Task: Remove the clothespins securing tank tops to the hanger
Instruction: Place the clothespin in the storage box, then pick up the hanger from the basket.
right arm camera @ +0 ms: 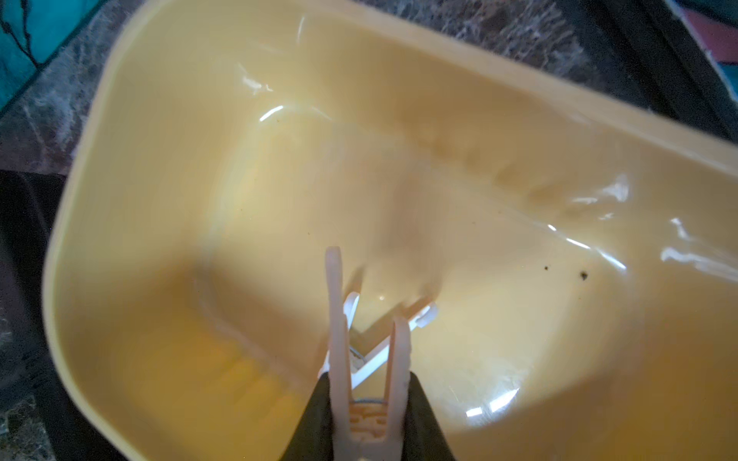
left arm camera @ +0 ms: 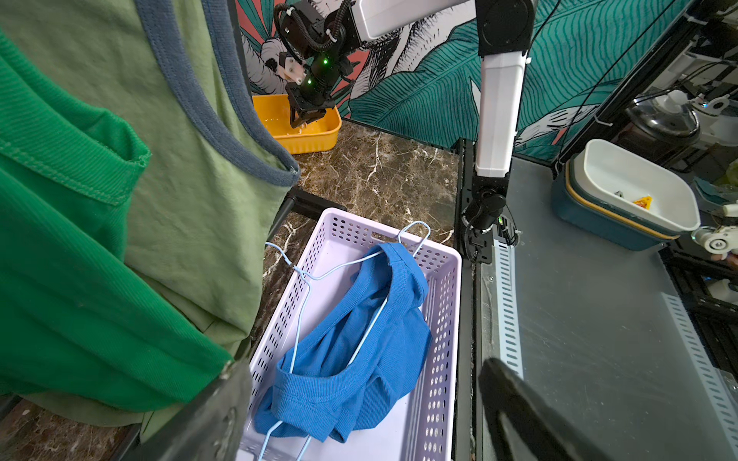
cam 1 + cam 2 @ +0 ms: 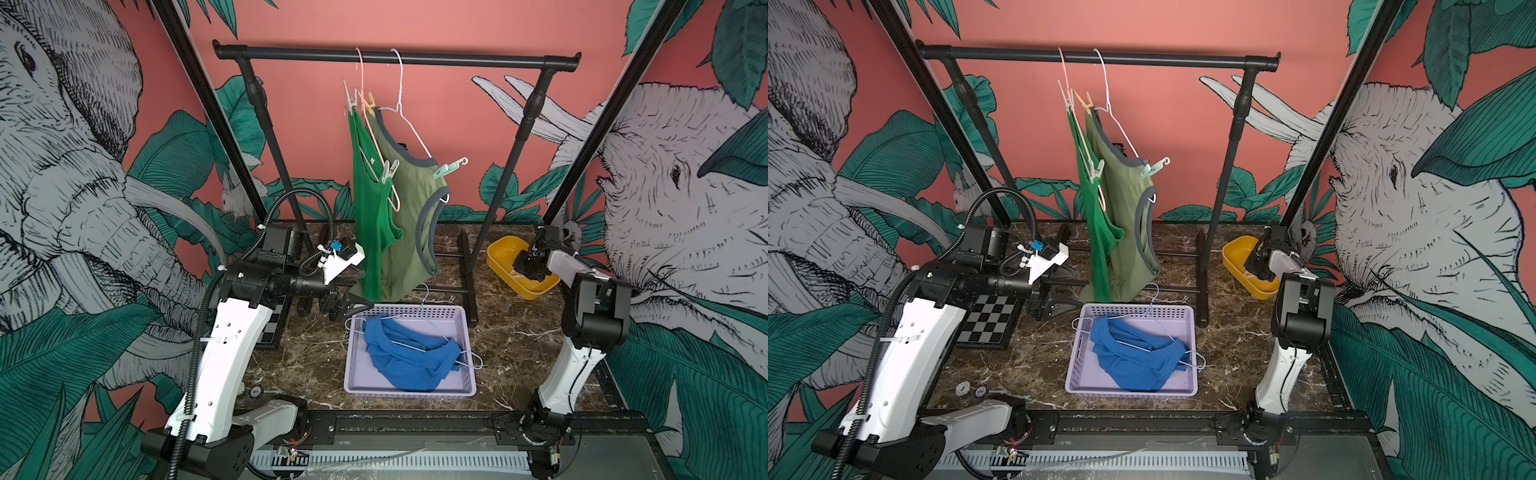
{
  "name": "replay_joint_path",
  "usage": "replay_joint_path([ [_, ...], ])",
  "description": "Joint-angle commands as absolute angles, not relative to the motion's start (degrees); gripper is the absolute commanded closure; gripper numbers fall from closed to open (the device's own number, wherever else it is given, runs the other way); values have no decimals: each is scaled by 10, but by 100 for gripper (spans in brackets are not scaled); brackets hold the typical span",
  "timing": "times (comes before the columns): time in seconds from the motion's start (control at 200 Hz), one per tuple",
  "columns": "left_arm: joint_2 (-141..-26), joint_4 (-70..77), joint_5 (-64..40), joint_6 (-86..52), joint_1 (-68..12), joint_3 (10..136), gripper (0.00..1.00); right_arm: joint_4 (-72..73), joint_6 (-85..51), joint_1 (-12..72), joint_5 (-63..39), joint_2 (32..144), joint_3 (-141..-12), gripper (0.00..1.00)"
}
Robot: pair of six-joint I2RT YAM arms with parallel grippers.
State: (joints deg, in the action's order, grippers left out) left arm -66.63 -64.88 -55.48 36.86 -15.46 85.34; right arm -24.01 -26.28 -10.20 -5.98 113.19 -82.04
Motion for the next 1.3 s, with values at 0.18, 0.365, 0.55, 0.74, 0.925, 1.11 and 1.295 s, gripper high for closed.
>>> replay_joint_path([
  [0.18,-662,-647,-570,375,-157,842,9,-244,-256,-104,-47,1136,-822,57],
  [0.365,-664,-633,-554,367,-157,848,8,-239,-248,-104,-31,1094,-806,55],
  [0.55,-678,-641,-541,370,-157,857,8,-202,-264,-92,-112,958,-720,63],
  [0.74,-692,-677,-540,400,-158,858,8,-190,-260,-5,-289,787,-614,63],
  [0.925,-710,-734,-537,447,-158,883,8,-225,-244,158,-353,707,-575,57],
  [1.11,-717,-756,-549,461,-158,899,7,-196,-245,253,-371,696,-534,55],
  [1.295,-714,-761,-552,471,-158,890,7,-184,-215,293,-360,763,-517,55],
])
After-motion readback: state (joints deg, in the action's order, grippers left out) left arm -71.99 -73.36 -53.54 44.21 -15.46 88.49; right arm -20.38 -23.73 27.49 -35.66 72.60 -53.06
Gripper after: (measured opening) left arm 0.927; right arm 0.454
